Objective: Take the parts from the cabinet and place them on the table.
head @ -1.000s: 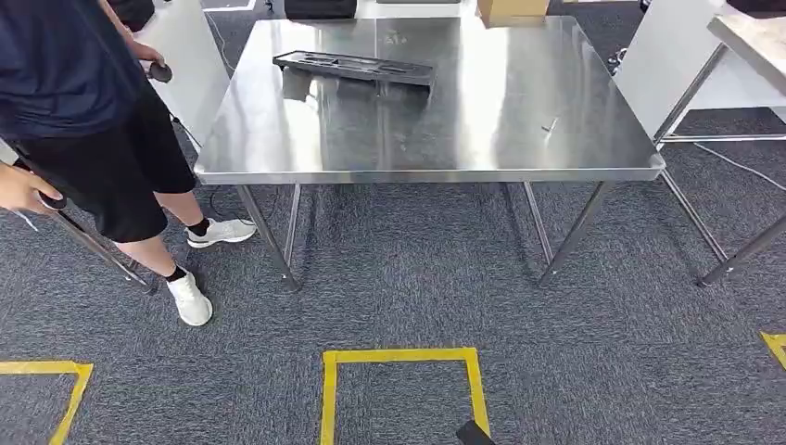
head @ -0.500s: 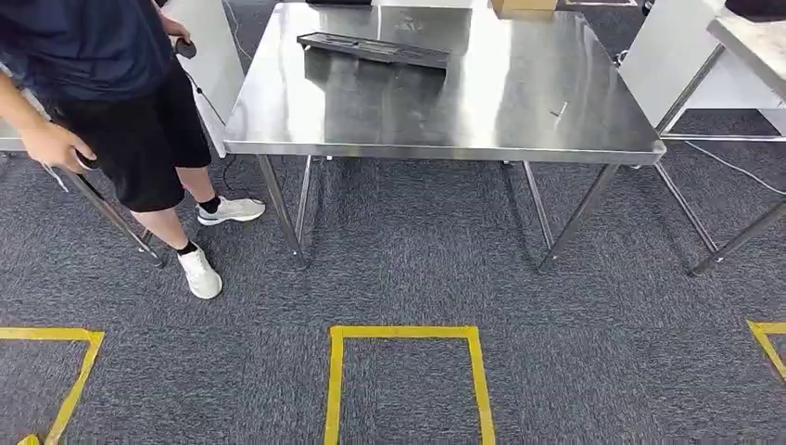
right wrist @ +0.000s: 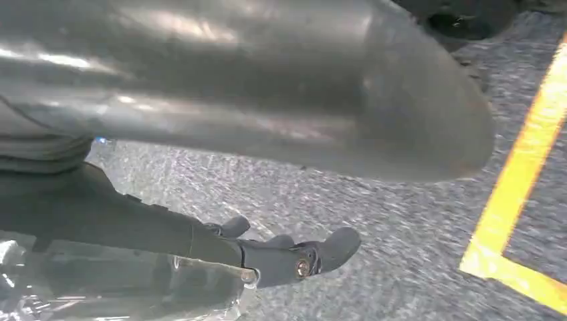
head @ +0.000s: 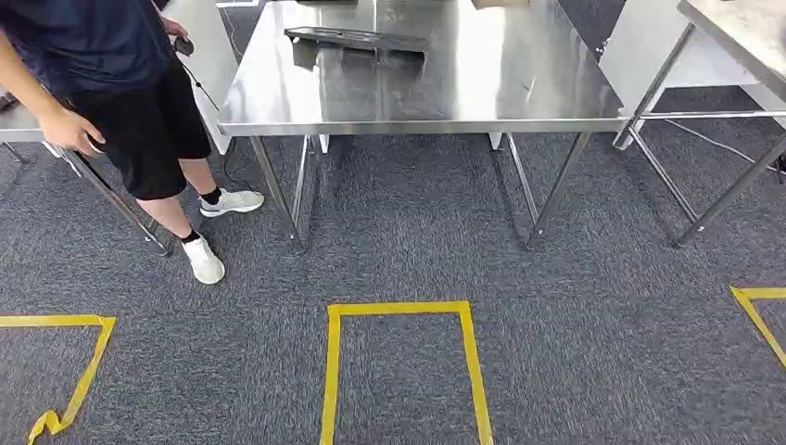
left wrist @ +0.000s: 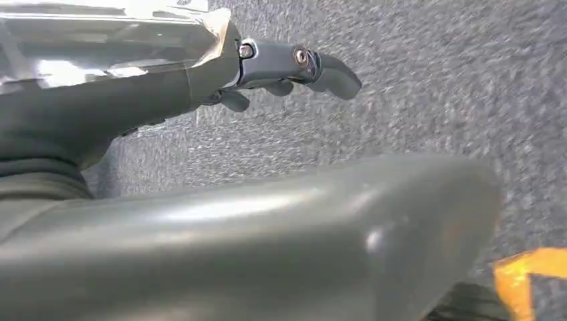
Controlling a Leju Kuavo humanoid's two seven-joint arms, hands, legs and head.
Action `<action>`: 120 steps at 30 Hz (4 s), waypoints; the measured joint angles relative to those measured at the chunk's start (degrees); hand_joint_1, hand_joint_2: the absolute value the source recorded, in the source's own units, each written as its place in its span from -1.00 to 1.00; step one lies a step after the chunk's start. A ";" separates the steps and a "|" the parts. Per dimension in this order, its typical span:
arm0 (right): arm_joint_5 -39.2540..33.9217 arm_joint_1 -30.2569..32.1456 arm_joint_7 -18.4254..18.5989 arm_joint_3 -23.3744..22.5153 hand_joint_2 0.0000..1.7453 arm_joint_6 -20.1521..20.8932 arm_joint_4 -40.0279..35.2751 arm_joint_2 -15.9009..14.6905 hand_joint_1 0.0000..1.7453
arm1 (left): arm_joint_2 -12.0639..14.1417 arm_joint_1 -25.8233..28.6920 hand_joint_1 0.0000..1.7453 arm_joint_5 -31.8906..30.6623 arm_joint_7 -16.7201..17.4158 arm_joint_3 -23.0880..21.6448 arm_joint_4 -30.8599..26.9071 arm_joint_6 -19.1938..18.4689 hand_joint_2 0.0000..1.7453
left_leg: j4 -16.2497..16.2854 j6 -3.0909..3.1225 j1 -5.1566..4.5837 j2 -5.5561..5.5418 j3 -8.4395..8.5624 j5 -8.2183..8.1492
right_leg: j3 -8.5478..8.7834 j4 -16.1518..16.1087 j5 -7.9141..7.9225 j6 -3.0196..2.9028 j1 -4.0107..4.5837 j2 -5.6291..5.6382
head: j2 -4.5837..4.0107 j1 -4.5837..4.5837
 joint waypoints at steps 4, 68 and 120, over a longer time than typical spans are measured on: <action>0.20 0.09 -0.04 0.00 -1.00 -0.09 0.02 0.07 -1.00 | 0.02 -0.03 -1.00 0.00 0.24 -0.07 0.00 0.02 -1.00 | 3.42 -0.08 0.09 -0.12 4.05 5.34 | -4.42 1.20 2.92 0.53 0.25 -0.14 | 0.00 -0.07; 5.37 1.13 0.85 2.19 1.00 -1.66 0.42 0.79 -1.00 | 0.37 0.47 -1.00 0.11 -0.29 -1.03 -0.02 0.68 -1.00 | -11.55 -0.16 0.11 4.64 8.07 7.23 | -0.01 1.56 -1.51 1.47 0.56 -4.29 | 0.00 -0.66; 15.52 -6.33 5.03 12.72 1.00 3.30 0.48 2.19 -1.00 | 0.11 0.64 -1.00 1.14 0.68 0.83 -0.11 -1.11 -1.00 | -9.20 1.08 -0.77 -4.26 4.44 7.91 | -1.87 2.30 0.13 0.79 -0.06 1.73 | 0.00 -0.28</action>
